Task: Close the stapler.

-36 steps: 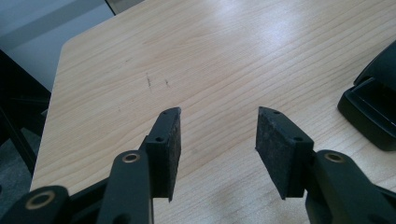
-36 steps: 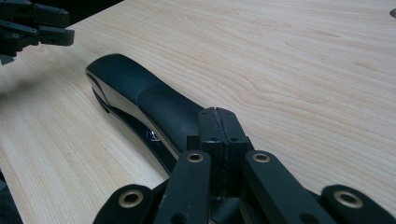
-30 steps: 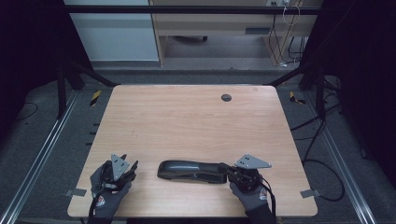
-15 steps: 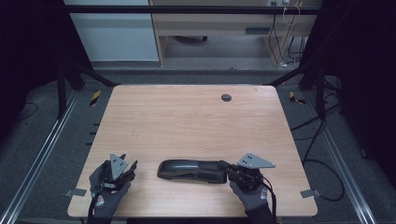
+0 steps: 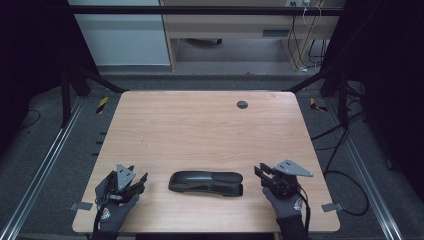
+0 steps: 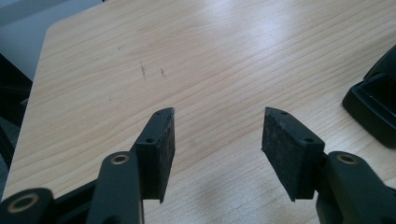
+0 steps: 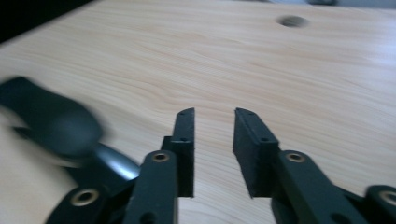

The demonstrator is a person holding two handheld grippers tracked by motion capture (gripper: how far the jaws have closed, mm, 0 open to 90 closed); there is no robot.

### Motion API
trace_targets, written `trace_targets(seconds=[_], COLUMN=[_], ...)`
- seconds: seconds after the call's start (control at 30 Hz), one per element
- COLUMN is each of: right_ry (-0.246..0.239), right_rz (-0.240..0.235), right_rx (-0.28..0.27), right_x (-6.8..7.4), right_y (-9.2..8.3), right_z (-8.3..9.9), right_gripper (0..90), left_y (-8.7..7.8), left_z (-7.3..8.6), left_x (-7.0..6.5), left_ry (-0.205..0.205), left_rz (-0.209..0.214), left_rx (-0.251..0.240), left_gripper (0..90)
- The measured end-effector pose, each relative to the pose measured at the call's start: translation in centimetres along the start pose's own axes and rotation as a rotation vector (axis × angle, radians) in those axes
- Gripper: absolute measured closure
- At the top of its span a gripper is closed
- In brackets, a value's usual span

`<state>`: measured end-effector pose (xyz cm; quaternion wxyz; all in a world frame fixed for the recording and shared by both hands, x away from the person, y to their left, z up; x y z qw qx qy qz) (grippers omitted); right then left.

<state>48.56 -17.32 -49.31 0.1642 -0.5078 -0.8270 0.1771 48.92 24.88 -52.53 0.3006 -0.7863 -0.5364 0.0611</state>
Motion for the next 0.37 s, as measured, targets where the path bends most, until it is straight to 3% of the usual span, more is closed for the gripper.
trace_targets(seconds=[0.1, 0.2, 0.37], right_ry=[0.022, 0.012, 0.029], right_rz=[0.079, 0.158, 0.206], right_rx=[0.041, 0.092, 0.127], right_x=[-2.8, -5.2, -7.3], right_y=[0.1, 0.3, -0.2], right_z=[1.2, 2.5, 3.6], right_gripper=[59.9, 54.1, 46.1], left_y=[0.2, 0.4, 0.4], left_z=[0.2, 0.6, 1.1], left_x=[0.2, 0.6, 1.6], left_ry=[-0.012, -0.022, -0.045], left_rz=[0.013, 0.018, 0.003], left_rx=[0.005, 0.02, 0.043], left_gripper=[42.7, 41.9, 41.2])
Point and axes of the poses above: each handheld gripper's, and its own axes: y roughly forward along the jaws, z roughly out of its underside, x roughly to its left, the point moved 8 cm from there along y, roughly forward along the jaws, and after that the axes turned 1 degree about z, right-handed, at the moved point
